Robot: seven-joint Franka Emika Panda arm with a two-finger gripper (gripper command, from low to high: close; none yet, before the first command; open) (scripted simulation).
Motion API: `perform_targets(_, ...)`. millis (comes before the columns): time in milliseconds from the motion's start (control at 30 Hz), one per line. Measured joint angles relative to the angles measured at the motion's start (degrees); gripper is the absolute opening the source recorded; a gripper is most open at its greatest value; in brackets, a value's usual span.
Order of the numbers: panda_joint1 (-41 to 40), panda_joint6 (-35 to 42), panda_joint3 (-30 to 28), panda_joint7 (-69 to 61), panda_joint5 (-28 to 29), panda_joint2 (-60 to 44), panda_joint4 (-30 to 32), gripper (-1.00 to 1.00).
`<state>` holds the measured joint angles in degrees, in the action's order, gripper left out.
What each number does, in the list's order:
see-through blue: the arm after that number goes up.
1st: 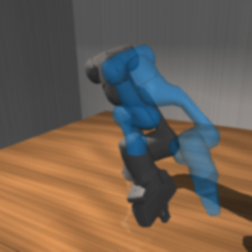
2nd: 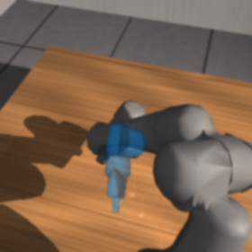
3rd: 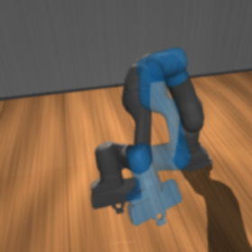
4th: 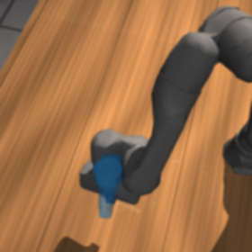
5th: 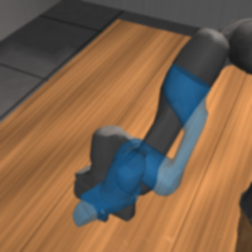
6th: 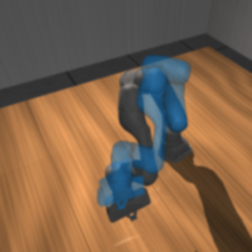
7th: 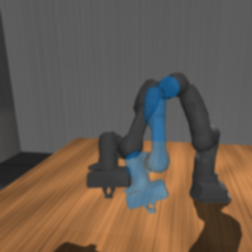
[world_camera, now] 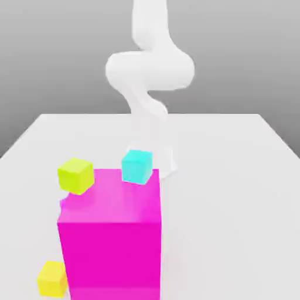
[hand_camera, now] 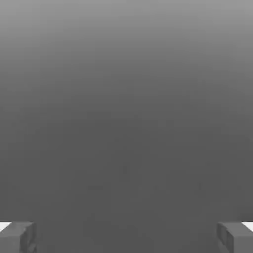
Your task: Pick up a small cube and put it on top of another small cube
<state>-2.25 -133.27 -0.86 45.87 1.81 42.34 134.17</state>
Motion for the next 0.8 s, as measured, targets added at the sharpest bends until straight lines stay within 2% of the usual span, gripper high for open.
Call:
perform_targets(233, -7.46, -3.47, -5.89, -2.16, 5.53, -12.20, 7.54, 0.00)
perform_targets(433, -13.19, -6.41, -12.91, -5.94, 7.89, -22.51, 13.96, 0.00)
perform_targets(600, -17.15, -9.61, -19.06, -10.44, 7.12, -31.02, 19.59, 0.00)
perform_targets(800, -18.38, -23.20, -21.05, -5.69, 2.52, -36.97, 30.46, 0.00)
